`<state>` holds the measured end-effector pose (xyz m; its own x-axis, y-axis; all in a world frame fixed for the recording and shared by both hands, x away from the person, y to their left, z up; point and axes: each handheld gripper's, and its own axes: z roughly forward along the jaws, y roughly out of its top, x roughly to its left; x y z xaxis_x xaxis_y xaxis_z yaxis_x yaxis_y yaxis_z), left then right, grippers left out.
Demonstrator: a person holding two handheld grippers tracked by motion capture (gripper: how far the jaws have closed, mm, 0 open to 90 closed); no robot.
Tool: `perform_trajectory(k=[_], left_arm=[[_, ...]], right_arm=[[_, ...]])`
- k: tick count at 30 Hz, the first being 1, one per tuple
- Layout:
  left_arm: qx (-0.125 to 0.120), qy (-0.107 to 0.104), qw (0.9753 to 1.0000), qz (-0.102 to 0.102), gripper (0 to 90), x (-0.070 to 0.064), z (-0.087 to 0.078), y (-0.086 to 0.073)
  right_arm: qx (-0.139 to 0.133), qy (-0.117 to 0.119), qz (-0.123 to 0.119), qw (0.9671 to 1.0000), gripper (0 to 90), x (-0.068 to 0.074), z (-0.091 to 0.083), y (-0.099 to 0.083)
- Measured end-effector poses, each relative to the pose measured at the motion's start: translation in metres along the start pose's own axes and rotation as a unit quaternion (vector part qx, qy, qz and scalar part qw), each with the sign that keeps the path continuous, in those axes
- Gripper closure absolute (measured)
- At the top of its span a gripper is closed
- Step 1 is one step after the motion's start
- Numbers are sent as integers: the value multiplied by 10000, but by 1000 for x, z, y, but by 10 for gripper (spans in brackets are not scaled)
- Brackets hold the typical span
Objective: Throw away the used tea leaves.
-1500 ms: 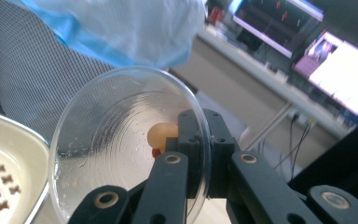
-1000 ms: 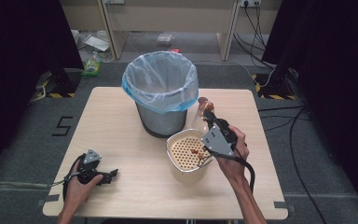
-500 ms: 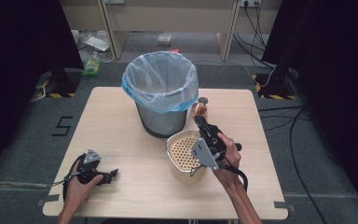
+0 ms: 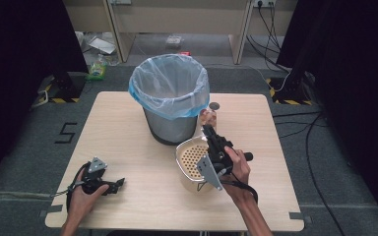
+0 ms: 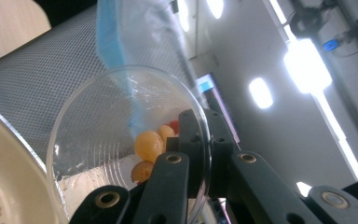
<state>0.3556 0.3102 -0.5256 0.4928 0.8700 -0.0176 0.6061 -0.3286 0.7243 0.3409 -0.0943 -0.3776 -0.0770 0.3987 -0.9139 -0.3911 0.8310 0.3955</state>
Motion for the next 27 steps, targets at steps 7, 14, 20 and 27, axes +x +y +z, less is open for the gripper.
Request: perform_trajectory(k=[7, 14, 20, 27], left_arm=[[1, -2, 10000, -3, 0, 0, 0, 0], [-2, 4, 10000, 3, 0, 0, 0, 0], [-8, 12, 10000, -3, 1, 0, 0, 0], [-1, 1, 10000, -12, 0, 0, 0, 0]], right_arm=[[-43, -300, -536, 9981, 884, 7, 0, -2], [-70, -352, -556, 9978, 885, 9, 6, -8], [-33, -318, -806, 9962, 885, 17, 7, -9], [-107, -415, -968, 9944, 884, 17, 5, -8]])
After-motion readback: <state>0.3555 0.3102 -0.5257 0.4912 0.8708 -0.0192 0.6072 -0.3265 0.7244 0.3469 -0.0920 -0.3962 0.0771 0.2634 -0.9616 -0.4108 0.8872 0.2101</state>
